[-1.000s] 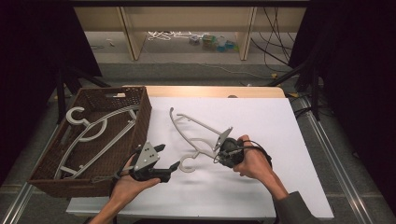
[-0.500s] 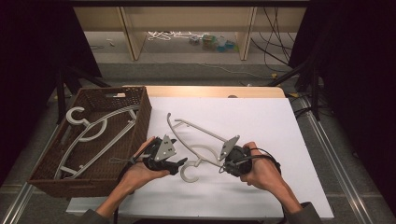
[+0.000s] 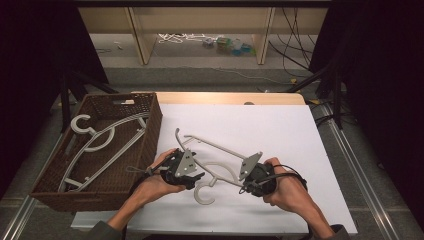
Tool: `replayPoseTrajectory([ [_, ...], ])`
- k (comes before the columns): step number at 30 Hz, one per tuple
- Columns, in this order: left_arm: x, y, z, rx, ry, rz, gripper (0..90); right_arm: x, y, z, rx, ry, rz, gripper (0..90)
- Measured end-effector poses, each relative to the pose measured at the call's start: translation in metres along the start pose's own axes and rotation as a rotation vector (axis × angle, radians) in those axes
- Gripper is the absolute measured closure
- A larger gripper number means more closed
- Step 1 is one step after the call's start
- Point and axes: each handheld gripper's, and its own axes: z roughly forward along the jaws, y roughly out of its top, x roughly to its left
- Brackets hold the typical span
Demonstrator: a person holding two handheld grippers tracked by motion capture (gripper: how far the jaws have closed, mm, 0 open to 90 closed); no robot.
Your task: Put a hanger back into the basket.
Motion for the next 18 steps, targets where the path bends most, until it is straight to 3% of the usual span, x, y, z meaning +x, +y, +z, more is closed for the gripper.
replayPoseTrajectory([
  [2,-0.001,0.0,0.002,0.0,-0.015,0.016,34.0,0.002,0.001,-0.001,-0.007,-0.008,-0.01,82.7],
  [4,-0.001,0.0,0.002,0.01,-0.023,0.028,35.9,0.004,0.002,-0.002,0.001,0.012,-0.026,82.7],
  [5,-0.003,0.0,0.003,0.014,-0.016,0.064,36.2,0.005,0.003,-0.003,0.004,0.007,-0.03,82.7],
  [6,-0.005,0.0,0.004,0.01,-0.018,0.071,37.0,0.006,0.004,-0.002,-0.002,0.015,-0.033,82.7],
  [8,-0.006,0.001,0.004,0.01,-0.035,0.076,40.8,0.006,0.005,-0.002,0.0,0.012,-0.039,82.7],
  [9,-0.008,0.001,0.004,0.006,-0.045,0.104,43.3,0.007,0.006,-0.002,-0.002,0.012,-0.051,82.7],
  [12,-0.009,0.001,0.004,-0.003,-0.068,0.127,54.6,0.007,0.005,-0.002,-0.003,0.024,-0.053,82.7],
  [13,-0.011,0.002,0.002,-0.004,-0.069,0.181,56.8,0.006,0.004,-0.002,-0.005,0.027,-0.054,82.7],
  [17,-0.015,0.006,-0.001,0.02,-0.072,0.282,63.8,0.003,0.002,-0.003,-0.015,0.045,-0.07,82.5],
  [18,-0.016,0.008,0.0,0.015,-0.097,0.317,65.2,0.002,0.001,-0.003,-0.019,0.044,-0.07,82.4],
])
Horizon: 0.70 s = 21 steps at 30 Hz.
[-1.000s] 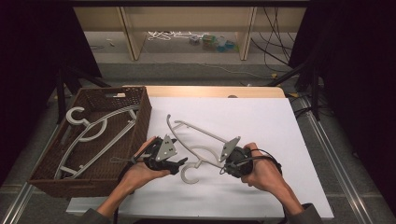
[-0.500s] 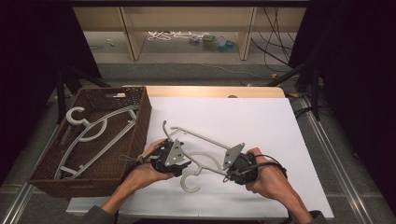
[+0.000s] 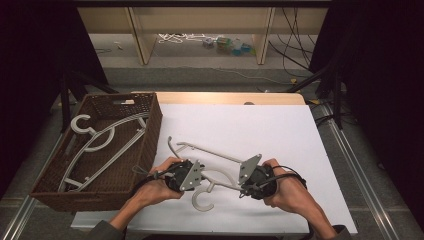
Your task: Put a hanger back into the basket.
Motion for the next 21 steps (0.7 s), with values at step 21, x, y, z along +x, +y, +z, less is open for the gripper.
replayPoseTrajectory([
  [21,0.003,0.02,-0.02,-0.064,-0.052,-0.026,79.3,-0.026,-0.022,-0.026,-0.181,-0.08,0.015,73.6],
])
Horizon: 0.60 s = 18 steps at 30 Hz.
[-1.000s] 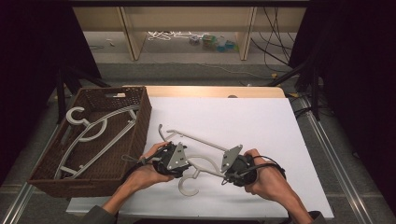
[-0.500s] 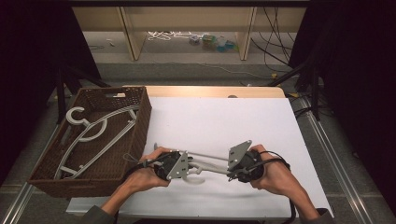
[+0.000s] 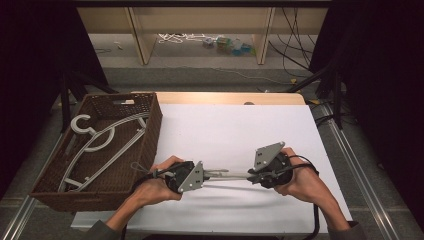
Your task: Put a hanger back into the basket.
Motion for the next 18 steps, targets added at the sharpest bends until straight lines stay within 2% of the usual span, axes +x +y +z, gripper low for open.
replayPoseTrajectory([
  [1,0.0,0.0,0.0,0.0,0.0,0.0,79.5,-0.001,0.0,-0.001,-0.011,-0.015,0.016,72.7],
  [2,0.001,0.002,-0.002,-0.002,-0.005,-0.028,79.6,-0.002,-0.001,-0.003,-0.017,-0.022,0.019,71.9],
  [3,0.002,0.003,-0.003,0.002,-0.004,-0.039,79.6,-0.002,-0.001,-0.003,-0.027,-0.03,0.036,69.7],
  [6,0.004,0.005,-0.006,-0.001,-0.004,-0.117,79.7,-0.005,0.0,-0.006,-0.073,-0.087,0.121,57.9],
  [7,0.004,0.005,-0.006,-0.001,-0.004,-0.117,79.7,-0.005,0.0,-0.006,-0.073,-0.087,0.121,57.9],
  [8,0.007,0.005,-0.009,0.011,0.008,-0.166,79.7,-0.008,-0.001,-0.008,-0.114,-0.131,0.177,48.4],
  [9,0.007,0.005,-0.009,0.011,0.008,-0.166,79.6,-0.008,-0.001,-0.008,-0.114,-0.131,0.177,48.4],
  [10,0.008,0.004,-0.009,0.01,0.007,-0.23,79.6,-0.01,-0.002,-0.01,-0.16,-0.172,0.216,39.8],
  [11,0.01,0.003,-0.009,0.007,0.008,-0.256,79.6,-0.011,-0.002,-0.011,-0.173,-0.181,0.238,36.8],
  [13,0.013,-0.001,-0.01,0.019,0.012,-0.291,79.6,-0.013,-0.002,-0.013,-0.216,-0.205,0.297,33.0],
  [14,0.013,-0.001,-0.01,0.019,0.012,-0.291,79.6,-0.013,-0.002,-0.013,-0.216,-0.205,0.297,33.0],
  [15,0.016,-0.005,-0.011,0.015,0.019,-0.331,79.6,-0.015,-0.004,-0.013,-0.26,-0.239,0.335,29.2],
  [16,0.016,-0.005,-0.011,0.015,0.019,-0.331,79.6,-0.016,-0.005,-0.014,-0.276,-0.258,0.346,27.9],
  [17,0.019,-0.01,-0.012,0.016,0.021,-0.368,79.6,-0.016,-0.005,-0.015,-0.29,-0.265,0.37,27.3],
  [18,0.021,-0.012,-0.013,0.011,0.027,-0.382,79.6,-0.016,-0.006,-0.016,-0.31,-0.274,0.388,27.4],
])
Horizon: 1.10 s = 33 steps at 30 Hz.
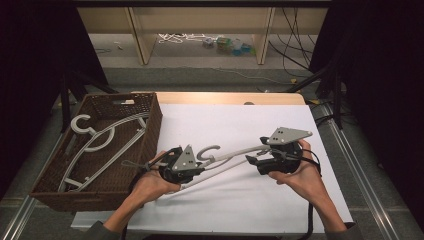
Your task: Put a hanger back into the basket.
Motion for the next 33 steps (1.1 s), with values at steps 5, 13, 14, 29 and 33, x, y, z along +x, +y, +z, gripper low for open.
replayPoseTrajectory([
  [5,0.014,-0.006,-0.007,-0.02,0.022,-0.099,79.6,0.002,-0.005,-0.002,-0.1,-0.044,0.067,24.6],
  [13,0.028,-0.009,-0.018,-0.087,0.003,-0.237,79.6,0.011,-0.026,0.0,-0.174,-0.082,0.116,21.2],
  [14,0.029,-0.008,-0.02,-0.118,-0.003,-0.281,79.6,0.012,-0.029,0.001,-0.178,-0.08,0.123,20.8],
  [29,0.038,0.009,-0.07,-0.238,-0.031,-0.371,79.6,0.026,-0.056,0.001,-0.235,-0.088,0.129,19.5],
  [33,0.041,0.017,-0.083,-0.258,-0.058,-0.403,79.6,0.027,-0.059,0.003,-0.22,-0.083,0.117,19.8],
])
